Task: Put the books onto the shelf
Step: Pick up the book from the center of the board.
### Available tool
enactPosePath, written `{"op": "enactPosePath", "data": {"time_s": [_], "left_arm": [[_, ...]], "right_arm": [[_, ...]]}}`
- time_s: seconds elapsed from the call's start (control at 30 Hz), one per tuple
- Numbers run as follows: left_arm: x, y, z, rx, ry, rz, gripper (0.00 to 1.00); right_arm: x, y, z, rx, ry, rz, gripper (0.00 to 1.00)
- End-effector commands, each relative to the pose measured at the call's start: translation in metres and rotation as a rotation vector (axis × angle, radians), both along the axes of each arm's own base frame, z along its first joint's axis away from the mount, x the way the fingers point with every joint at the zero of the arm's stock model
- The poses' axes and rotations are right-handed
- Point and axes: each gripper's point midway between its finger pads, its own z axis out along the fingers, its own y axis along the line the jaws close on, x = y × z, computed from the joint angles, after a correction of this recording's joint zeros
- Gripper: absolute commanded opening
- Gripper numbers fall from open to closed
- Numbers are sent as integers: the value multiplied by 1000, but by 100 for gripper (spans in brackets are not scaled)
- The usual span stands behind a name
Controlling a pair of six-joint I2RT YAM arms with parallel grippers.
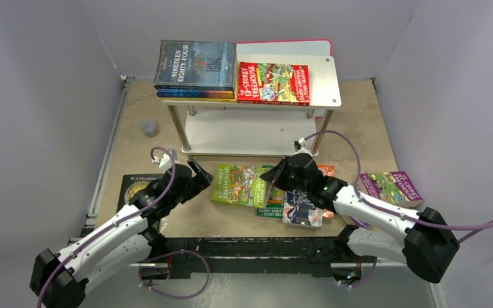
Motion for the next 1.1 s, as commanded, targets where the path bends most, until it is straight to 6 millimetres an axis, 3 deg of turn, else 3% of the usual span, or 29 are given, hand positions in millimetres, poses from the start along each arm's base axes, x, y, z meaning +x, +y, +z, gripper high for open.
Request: {"op": "enactPosePath", "data": {"time_s": [0.0,0.13,0.37,0.57,0.83,1.07], "left_arm": [[-7,-22,-12,-230,21,15,82],[-8,-31,-19,-383,-14,39,82],[-6,-39,-25,-442,-33,23,82],[-1,-46,-23,-621,-50,80,81],[21,-33,4,-696,-158,211,73],[37,-33,24,-836,-213,282,55]], "right_arm": [[6,11,42,226,3,-41,0],[6,10,43,337,84,-111,0],[10,19,48,469,171,-138,0],[9,23,51,528,227,-144,0],[5,23,45,537,271,-154,0],[-4,26,43,532,278,-94,0]]}}
